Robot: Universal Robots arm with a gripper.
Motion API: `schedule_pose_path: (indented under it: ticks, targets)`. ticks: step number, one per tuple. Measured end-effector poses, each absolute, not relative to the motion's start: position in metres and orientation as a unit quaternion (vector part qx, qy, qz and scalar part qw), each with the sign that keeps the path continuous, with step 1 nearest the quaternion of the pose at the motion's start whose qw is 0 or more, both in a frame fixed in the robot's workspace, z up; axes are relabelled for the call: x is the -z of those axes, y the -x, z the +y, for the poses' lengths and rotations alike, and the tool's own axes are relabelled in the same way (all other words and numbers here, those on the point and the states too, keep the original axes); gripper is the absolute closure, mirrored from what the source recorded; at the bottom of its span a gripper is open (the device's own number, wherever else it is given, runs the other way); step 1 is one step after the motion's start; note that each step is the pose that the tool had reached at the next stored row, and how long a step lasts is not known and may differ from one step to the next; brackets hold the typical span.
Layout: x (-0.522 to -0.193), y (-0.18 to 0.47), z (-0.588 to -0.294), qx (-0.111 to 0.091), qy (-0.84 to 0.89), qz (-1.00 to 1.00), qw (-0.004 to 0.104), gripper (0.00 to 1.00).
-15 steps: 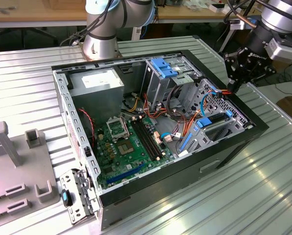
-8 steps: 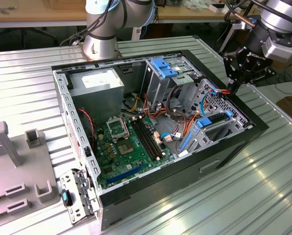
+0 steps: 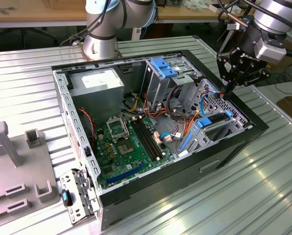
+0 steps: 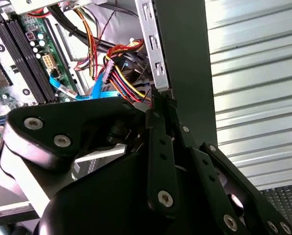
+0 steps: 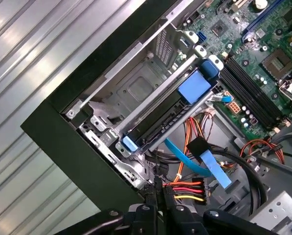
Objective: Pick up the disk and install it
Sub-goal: 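Insert the first disk wire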
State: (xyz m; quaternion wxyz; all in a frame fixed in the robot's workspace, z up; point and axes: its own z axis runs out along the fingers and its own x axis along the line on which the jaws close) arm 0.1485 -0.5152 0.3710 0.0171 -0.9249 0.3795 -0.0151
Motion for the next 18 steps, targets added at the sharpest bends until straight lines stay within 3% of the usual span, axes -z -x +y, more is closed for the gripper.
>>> schedule_pose_path:
  ticks: [18]
  targets:
    - [-0.371, -0.129, -0.515, 0.017, 0.884, 0.467, 0.016, 0.83]
